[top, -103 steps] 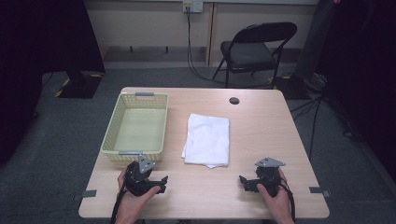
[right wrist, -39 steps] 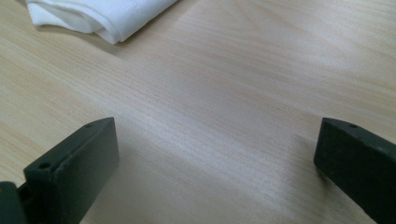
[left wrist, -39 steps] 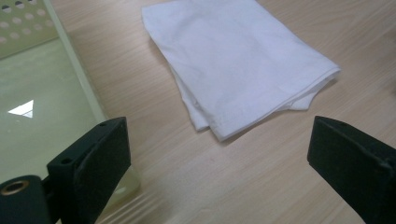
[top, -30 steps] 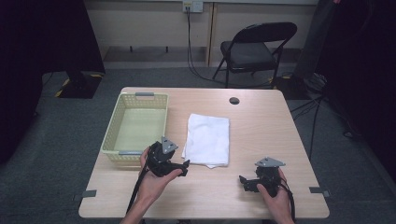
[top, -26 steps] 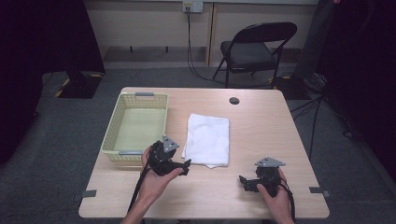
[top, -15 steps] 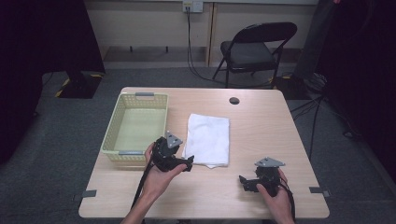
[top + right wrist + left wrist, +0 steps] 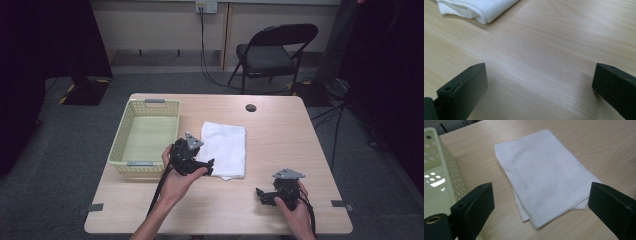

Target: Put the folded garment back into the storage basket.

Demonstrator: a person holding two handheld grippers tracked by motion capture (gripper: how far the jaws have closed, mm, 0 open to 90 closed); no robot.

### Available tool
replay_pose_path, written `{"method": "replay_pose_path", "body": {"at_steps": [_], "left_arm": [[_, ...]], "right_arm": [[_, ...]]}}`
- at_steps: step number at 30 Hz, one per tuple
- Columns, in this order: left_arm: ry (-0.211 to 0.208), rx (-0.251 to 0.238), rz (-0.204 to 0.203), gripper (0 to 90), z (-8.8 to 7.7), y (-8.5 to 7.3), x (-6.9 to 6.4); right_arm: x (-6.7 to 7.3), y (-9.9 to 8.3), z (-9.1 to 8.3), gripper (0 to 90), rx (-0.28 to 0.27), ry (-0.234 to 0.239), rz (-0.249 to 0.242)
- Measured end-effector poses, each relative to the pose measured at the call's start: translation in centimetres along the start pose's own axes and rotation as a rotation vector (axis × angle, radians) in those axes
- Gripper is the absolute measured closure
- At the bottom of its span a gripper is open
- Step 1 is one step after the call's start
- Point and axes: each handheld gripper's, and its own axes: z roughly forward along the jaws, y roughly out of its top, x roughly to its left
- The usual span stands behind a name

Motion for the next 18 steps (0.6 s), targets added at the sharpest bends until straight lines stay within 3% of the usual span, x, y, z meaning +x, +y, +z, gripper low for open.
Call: {"method": "replay_pose_path", "body": {"at_steps": [3, 5, 12, 15, 18], "left_arm": [[-0.007, 0.005, 0.016, 6.4, 0.0, 0.5, -0.2], [-0.011, -0.007, 0.001, 5.8, 0.1, 0.9, -0.3], [-0.007, -0.018, 0.009, 5.6, 0.3, 1.9, -0.7], [-0.001, -0.008, 0.033, 5.7, 0.6, 2.3, -1.1], [-0.008, -0.009, 0.031, 6.1, 0.9, 2.6, -1.4]], "right_arm": [[0.0, 0.0, 0.0, 0.0, 0.000, 0.000, 0.000], [0.0, 0.0, 0.0, 0.0, 0.000, 0.000, 0.001], [0.0, 0.0, 0.0, 0.0, 0.000, -0.001, 0.002], [0.0, 0.0, 0.0, 0.0, 0.000, -0.001, 0.002], [0.0, 0.0, 0.0, 0.0, 0.000, -0.001, 0.001]]}}
